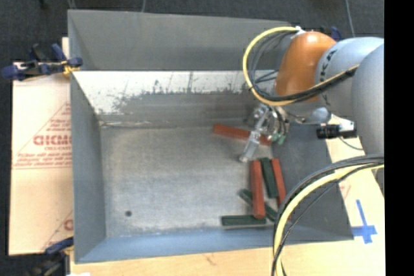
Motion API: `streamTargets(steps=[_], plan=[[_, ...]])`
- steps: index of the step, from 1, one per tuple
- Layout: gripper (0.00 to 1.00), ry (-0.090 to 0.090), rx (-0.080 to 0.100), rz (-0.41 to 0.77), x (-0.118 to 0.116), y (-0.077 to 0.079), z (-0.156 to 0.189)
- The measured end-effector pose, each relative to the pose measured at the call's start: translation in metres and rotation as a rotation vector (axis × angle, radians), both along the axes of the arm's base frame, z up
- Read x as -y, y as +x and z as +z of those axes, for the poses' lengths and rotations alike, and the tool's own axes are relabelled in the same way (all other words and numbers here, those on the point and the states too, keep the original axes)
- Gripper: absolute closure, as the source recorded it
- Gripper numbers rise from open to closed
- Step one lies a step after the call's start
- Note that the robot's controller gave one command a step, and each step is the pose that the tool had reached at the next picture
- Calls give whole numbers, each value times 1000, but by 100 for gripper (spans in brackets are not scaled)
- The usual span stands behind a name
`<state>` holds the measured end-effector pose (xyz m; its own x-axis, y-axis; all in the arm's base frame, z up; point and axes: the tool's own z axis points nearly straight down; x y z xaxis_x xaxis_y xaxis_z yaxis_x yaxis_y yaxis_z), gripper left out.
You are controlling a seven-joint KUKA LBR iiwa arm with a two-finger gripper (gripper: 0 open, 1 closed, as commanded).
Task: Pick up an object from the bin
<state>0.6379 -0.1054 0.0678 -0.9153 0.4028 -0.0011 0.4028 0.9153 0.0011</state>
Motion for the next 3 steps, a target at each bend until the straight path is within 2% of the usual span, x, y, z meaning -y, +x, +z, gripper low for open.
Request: streamTargets(steps=[1, 2, 3], plan=[[0, -3, 4, 5, 2, 2, 2], [100, -4, 5, 7, 2, 2, 2], [100, -4, 10, 10, 3, 5, 65]])
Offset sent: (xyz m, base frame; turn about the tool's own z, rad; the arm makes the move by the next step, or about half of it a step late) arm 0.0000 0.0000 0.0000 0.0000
